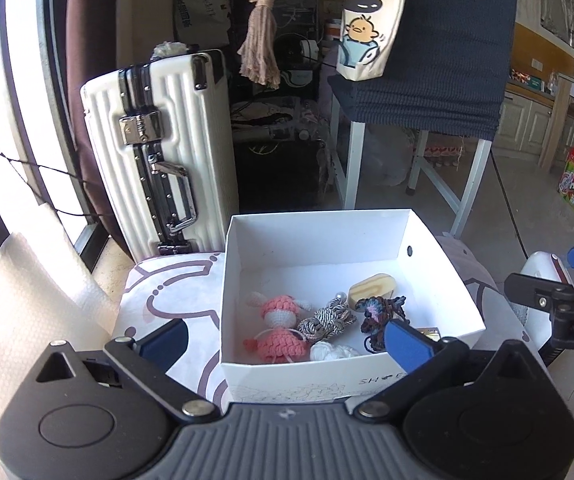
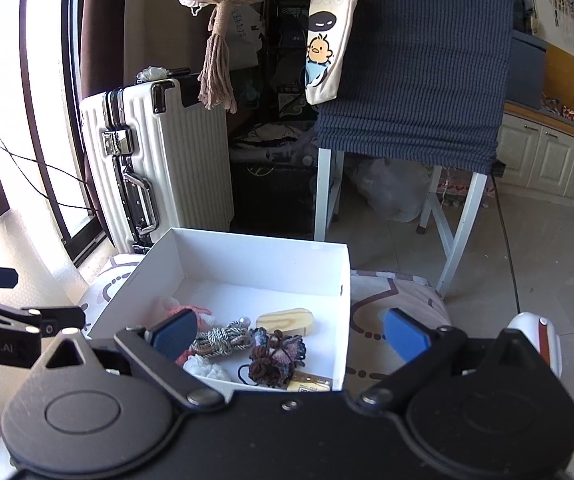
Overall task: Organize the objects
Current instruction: 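Withdraw both tools from the box toward the grey mouse and floral pouch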
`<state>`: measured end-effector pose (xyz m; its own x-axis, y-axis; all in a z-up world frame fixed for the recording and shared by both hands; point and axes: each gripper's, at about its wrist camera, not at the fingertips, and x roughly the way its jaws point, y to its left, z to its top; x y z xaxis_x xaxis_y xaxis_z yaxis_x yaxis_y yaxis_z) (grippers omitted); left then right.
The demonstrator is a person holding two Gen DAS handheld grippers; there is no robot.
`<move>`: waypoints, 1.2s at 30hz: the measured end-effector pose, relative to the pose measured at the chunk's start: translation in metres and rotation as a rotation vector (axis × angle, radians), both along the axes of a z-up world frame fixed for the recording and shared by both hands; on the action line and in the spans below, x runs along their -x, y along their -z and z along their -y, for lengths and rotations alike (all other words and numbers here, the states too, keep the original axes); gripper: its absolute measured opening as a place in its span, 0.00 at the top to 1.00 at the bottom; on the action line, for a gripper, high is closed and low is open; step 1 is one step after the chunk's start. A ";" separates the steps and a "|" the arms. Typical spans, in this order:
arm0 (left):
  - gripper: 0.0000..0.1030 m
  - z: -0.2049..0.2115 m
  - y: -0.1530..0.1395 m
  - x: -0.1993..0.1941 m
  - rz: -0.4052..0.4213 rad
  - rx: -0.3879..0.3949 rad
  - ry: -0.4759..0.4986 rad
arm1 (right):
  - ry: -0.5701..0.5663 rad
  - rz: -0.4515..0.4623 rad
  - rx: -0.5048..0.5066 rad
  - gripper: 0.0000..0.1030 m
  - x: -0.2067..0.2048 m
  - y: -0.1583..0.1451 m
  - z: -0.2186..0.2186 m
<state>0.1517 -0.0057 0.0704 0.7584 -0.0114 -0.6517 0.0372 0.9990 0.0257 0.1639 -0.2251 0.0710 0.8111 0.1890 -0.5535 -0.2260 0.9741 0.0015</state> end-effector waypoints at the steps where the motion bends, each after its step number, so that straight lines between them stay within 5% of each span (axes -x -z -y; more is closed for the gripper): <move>1: 0.00 -0.002 0.001 0.003 0.000 0.007 -0.008 | 0.000 0.001 0.000 0.01 0.003 0.000 0.000; 18: 0.00 -0.010 -0.003 0.041 0.087 0.030 -0.049 | 0.037 0.097 -0.001 0.00 0.043 0.003 0.007; 36: 0.00 -0.005 0.007 0.048 0.115 0.026 -0.040 | 0.039 0.101 0.015 0.00 0.051 0.014 0.011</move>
<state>0.1033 -0.0008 0.0638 0.8282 0.0044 -0.5604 -0.0041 1.0000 0.0019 0.1126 -0.2362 0.0566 0.8696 0.1481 -0.4709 -0.1856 0.9820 -0.0339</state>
